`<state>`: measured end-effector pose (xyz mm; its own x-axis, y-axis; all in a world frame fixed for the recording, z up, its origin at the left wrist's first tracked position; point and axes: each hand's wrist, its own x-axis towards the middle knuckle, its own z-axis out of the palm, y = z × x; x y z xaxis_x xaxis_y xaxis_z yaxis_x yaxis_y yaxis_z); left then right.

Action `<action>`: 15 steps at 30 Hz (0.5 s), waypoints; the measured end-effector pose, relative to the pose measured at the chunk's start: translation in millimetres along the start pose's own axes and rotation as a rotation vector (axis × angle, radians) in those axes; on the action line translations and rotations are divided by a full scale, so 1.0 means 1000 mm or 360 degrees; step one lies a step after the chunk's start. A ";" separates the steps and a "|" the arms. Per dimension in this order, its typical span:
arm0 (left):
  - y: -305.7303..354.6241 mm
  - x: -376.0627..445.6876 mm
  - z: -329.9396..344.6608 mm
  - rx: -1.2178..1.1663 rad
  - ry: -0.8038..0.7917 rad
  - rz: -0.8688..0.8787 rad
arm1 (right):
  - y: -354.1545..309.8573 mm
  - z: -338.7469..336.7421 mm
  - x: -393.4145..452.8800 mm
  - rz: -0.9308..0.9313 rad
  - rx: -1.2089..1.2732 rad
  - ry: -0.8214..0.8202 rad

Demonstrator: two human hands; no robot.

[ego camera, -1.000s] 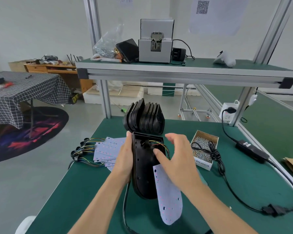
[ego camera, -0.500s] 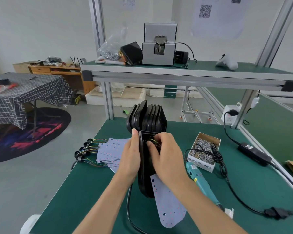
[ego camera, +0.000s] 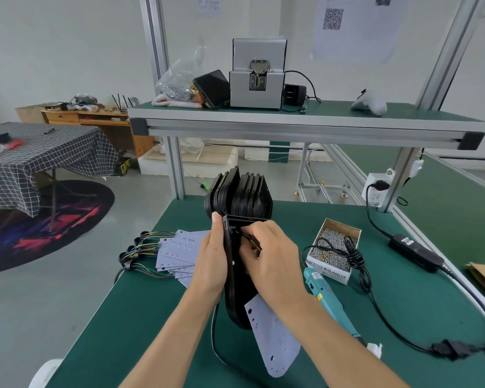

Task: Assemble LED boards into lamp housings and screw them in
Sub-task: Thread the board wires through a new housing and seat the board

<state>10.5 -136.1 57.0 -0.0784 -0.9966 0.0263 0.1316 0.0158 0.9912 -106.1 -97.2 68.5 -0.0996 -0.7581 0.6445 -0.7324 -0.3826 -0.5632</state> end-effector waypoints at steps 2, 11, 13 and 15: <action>0.000 0.000 0.001 0.0027 0.0001 0.0006 | 0.000 -0.001 0.000 -0.0040 -0.0052 -0.0003; 0.004 0.002 0.003 0.0249 -0.0022 0.0032 | 0.000 -0.013 0.007 -0.0249 -0.0478 -0.0334; 0.004 0.001 0.004 0.0235 -0.0036 0.0037 | 0.001 -0.014 0.007 -0.0241 -0.0518 -0.0386; 0.004 -0.002 0.004 0.0256 -0.0016 0.0085 | 0.003 -0.015 0.007 -0.0227 -0.0485 -0.0377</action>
<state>6.8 -134.2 61.6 -0.0856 -0.9931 0.0798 -0.0238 0.0821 0.9963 -119.0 -95.5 78.8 0.1491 -0.8230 0.5481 -0.8972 -0.3456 -0.2749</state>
